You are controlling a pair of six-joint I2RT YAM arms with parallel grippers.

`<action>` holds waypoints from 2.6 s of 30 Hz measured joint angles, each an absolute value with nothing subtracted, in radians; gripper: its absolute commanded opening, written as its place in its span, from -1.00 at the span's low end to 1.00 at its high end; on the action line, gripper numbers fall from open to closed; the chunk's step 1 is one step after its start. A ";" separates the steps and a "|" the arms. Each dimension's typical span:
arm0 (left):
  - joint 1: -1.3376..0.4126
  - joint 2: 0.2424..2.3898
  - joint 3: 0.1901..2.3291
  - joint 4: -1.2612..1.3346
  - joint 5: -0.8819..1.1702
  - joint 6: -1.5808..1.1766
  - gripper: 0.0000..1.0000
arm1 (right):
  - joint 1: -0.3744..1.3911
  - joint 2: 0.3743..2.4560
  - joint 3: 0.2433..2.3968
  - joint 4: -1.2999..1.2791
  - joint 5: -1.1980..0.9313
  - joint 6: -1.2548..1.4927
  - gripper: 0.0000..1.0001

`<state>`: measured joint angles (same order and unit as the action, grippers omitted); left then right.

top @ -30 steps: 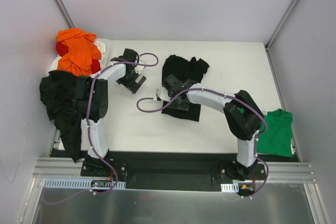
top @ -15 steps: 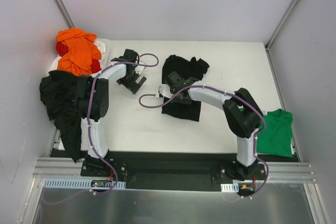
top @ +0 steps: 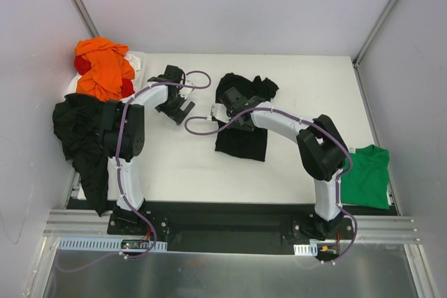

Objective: Fold and stack the t-shirts
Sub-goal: Fold the folded rectangular tshirt in 1/3 of the way, then grab one side of the 2/3 rectangular tshirt with right arm

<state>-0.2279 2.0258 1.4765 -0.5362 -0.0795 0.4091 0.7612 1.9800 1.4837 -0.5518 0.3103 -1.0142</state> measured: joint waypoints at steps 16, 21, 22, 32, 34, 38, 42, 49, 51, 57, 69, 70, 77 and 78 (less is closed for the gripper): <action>-0.228 2.026 1.477 -0.536 -0.080 0.410 0.99 | 0.672 2.109 1.632 -0.552 0.381 -1.084 -0.04; -0.228 2.026 1.477 -0.536 -0.080 0.409 0.99 | 0.655 2.114 1.642 -0.548 0.402 -1.094 0.18; -0.228 2.026 1.477 -0.536 -0.079 0.410 0.99 | 0.655 2.114 1.647 -0.548 0.408 -1.095 0.22; -0.228 2.024 1.476 -0.535 -0.057 0.408 0.99 | 0.658 2.039 1.629 -0.529 0.475 -1.063 0.37; -0.228 2.021 1.472 -0.535 -0.054 0.408 0.99 | 0.660 1.980 1.585 -0.514 0.476 -1.045 0.37; -0.228 1.999 1.457 -0.535 -0.051 0.408 0.99 | 0.685 1.812 1.467 -0.553 0.413 -0.983 0.34; -0.228 1.963 1.455 -0.535 -0.038 0.403 0.99 | 0.759 1.703 1.375 -0.582 0.329 -0.922 0.30; -0.228 1.937 1.455 -0.527 -0.043 0.403 0.98 | 0.906 1.765 1.262 -0.587 0.257 -0.871 0.29; -0.228 1.937 1.455 -0.524 -0.058 0.403 0.99 | 0.912 1.788 1.255 -0.590 0.243 -0.862 0.29; -0.228 1.937 1.455 -0.505 -0.065 0.403 0.98 | 0.919 1.800 1.254 -0.585 0.226 -0.842 0.33; -0.228 1.922 1.420 -0.501 -0.062 0.403 0.99 | 0.975 1.805 1.213 -0.561 0.215 -0.820 0.86; -0.228 1.916 1.415 -0.501 -0.062 0.403 0.98 | 0.978 1.805 1.205 -0.558 0.216 -0.822 0.86; -0.228 1.901 1.411 -0.498 -0.062 0.404 0.98 | 0.981 1.821 1.175 -0.531 0.229 -0.829 0.87; -0.228 1.901 1.410 -0.498 -0.062 0.404 0.99 | 0.979 1.821 1.177 -0.531 0.231 -0.832 0.86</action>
